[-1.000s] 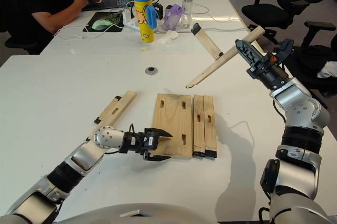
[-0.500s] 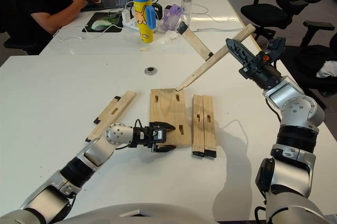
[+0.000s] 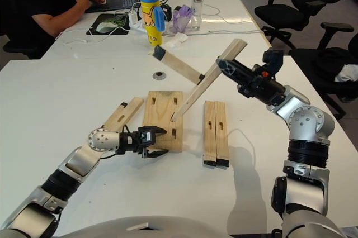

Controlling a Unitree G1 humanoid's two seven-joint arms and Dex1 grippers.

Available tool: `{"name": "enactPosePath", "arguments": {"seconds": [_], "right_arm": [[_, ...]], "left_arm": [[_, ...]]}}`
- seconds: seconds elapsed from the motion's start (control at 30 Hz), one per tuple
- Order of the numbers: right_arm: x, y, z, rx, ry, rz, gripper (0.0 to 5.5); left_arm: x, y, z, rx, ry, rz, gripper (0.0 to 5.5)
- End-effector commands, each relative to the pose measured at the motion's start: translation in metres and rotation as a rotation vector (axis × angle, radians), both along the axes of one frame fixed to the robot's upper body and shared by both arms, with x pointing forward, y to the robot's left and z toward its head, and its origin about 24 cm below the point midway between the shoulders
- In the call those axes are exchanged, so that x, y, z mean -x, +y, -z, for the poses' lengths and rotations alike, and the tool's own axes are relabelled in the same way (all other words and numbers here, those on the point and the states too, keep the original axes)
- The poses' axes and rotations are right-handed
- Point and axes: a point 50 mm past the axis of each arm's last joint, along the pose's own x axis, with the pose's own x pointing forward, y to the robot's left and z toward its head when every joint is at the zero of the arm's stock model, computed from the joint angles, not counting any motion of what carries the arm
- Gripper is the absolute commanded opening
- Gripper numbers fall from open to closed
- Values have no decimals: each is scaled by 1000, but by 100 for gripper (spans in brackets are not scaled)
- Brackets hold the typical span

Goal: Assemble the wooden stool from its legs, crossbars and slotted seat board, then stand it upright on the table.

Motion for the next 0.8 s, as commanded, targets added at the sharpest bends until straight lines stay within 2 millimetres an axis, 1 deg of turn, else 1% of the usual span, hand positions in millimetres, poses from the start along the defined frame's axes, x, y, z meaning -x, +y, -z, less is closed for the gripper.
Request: {"name": "enactPosePath", "arguments": {"seconds": [0.03,0.2,0.43,0.53,0.63,0.8], "right_arm": [[-1,11,10,51,-5,-70,213],[-3,19,23,136,-36,-72,213],[-8,15,21,234,-86,-70,213],[-11,17,24,278,-109,-68,213],[-12,25,25,335,-161,-70,213],[-8,42,17,415,-291,-79,213]], "left_arm": [[29,22,48,-180,251,-26,359],[30,20,49,-178,265,-15,359],[33,19,53,-187,266,-21,359],[33,19,54,-186,266,-27,359],[35,18,55,-185,278,-27,359],[40,15,58,-186,300,-20,359]]}}
